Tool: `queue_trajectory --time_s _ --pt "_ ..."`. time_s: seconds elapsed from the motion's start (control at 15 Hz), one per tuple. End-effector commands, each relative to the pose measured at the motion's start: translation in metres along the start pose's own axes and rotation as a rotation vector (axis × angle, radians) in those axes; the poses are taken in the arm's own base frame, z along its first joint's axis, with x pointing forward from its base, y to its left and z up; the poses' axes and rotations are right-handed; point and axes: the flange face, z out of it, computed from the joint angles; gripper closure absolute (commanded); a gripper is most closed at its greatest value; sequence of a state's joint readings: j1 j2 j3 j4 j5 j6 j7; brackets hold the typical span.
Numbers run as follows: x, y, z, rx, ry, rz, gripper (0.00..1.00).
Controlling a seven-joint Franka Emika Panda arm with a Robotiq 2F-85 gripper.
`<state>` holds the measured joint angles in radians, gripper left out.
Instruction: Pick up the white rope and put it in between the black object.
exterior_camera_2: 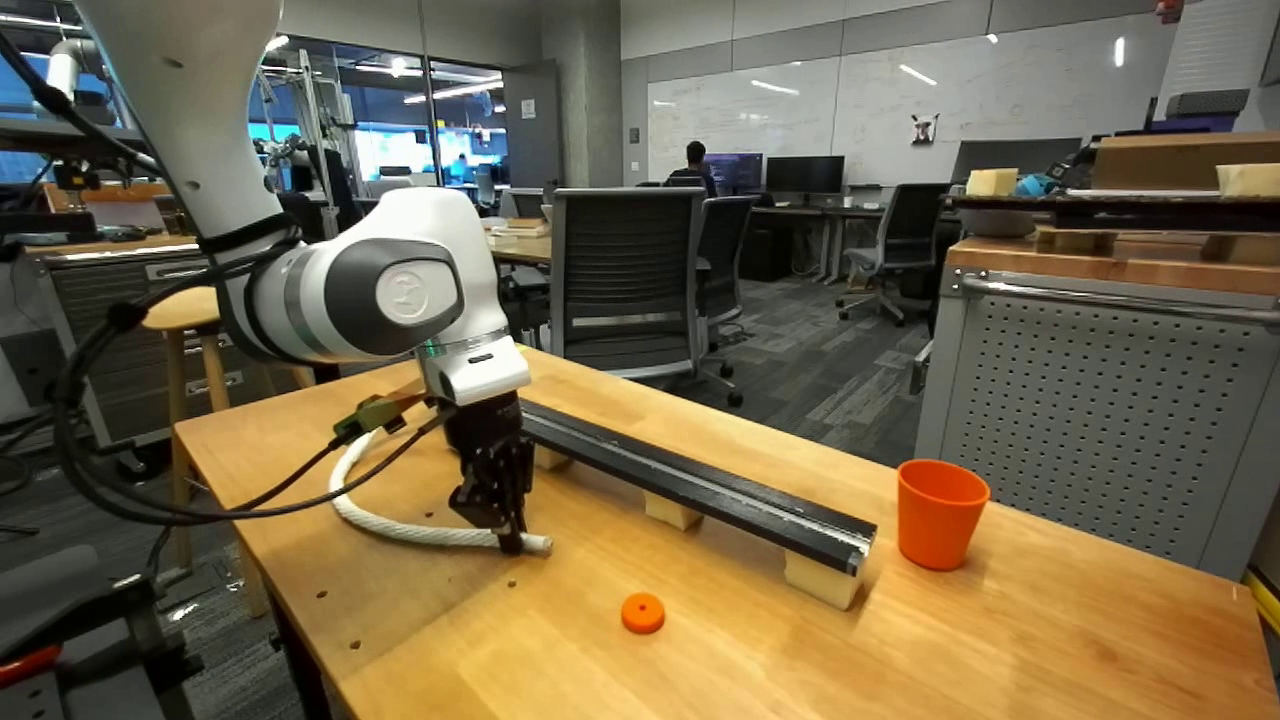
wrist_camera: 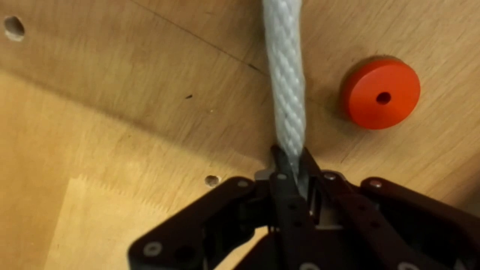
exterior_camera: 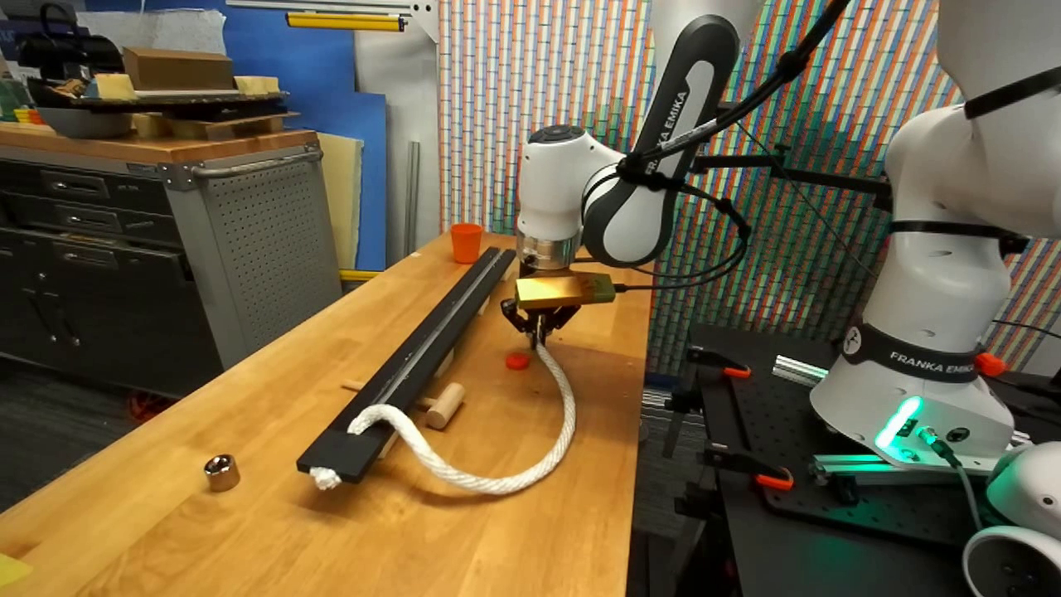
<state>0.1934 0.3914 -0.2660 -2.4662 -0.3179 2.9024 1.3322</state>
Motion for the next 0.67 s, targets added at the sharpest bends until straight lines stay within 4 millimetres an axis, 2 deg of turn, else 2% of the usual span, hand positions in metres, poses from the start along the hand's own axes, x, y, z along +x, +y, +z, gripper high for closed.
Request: queue_trajectory --time_s 0.0,0.2,0.6 --pt "0.001 0.01 -0.021 0.0 0.022 -0.001 0.97" --pt "0.015 0.014 -0.038 0.0 0.054 -0.002 0.97" --pt "0.071 0.022 -0.094 0.001 0.157 0.009 0.97"
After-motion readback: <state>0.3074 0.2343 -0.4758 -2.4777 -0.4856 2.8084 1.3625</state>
